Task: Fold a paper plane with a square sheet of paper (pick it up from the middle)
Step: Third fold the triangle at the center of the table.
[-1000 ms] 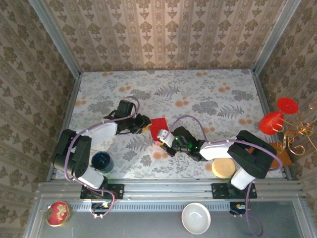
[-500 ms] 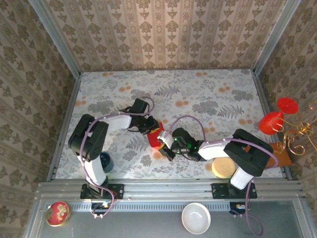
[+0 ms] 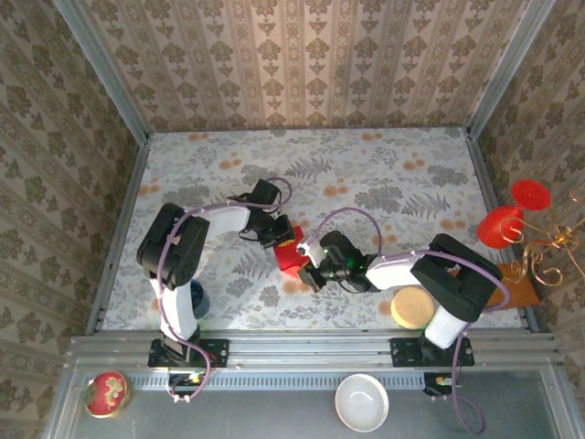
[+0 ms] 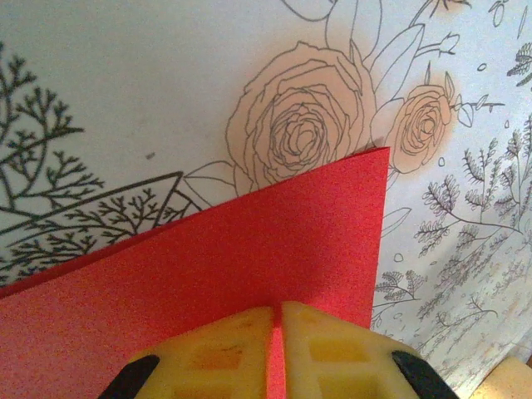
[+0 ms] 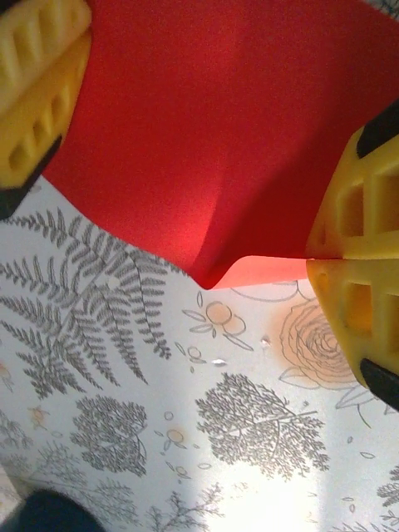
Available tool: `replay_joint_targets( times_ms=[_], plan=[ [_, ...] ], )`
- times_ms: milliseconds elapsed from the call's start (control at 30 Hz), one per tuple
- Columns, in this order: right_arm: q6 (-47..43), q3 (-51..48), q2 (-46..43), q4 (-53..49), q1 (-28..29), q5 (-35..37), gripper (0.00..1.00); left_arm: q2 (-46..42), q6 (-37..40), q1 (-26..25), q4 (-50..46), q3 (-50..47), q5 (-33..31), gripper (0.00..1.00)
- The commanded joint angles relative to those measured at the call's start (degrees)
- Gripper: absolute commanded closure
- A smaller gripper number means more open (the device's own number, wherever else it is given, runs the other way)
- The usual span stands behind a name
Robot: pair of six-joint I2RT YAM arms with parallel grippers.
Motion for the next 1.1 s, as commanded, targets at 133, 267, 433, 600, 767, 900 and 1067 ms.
replay_joint_targets(
  times_ms=[133,267,433,600,767,900,1067],
  plan=[
    [2.8,2.6,1.1,-3.9,-1.7,3.4,0.99,3.4,2.7,-0.4,-4.9,0.1,-1.4,0.88],
    [3.7,2.8,1.6,-4.0,-2.3,4.1,0.98,3.7,2.9,-0.4,-4.7,0.4,-1.1,0.88],
    [4.6,3.0,2.4,-4.1,-2.7,5.1,0.98,4.0,3.2,-0.4,-4.6,0.5,-0.5,0.88],
    [4.5,3.5,2.8,-4.7,-2.7,5.8,0.98,4.0,3.4,-0.4,-4.6,0.4,-0.3,0.88],
    [4.2,3.8,2.9,-5.1,-2.7,5.9,0.98,4.1,3.6,-0.5,-4.5,0.3,-0.1,0.89],
    [4.0,4.1,3.2,-5.5,-2.8,6.0,0.98,4.3,3.7,-0.5,-4.5,0.2,0.0,0.89],
    [4.1,4.4,3.9,-5.7,-2.9,6.0,0.98,4.4,3.8,-0.5,-4.5,0.2,0.1,0.89]
  ],
)
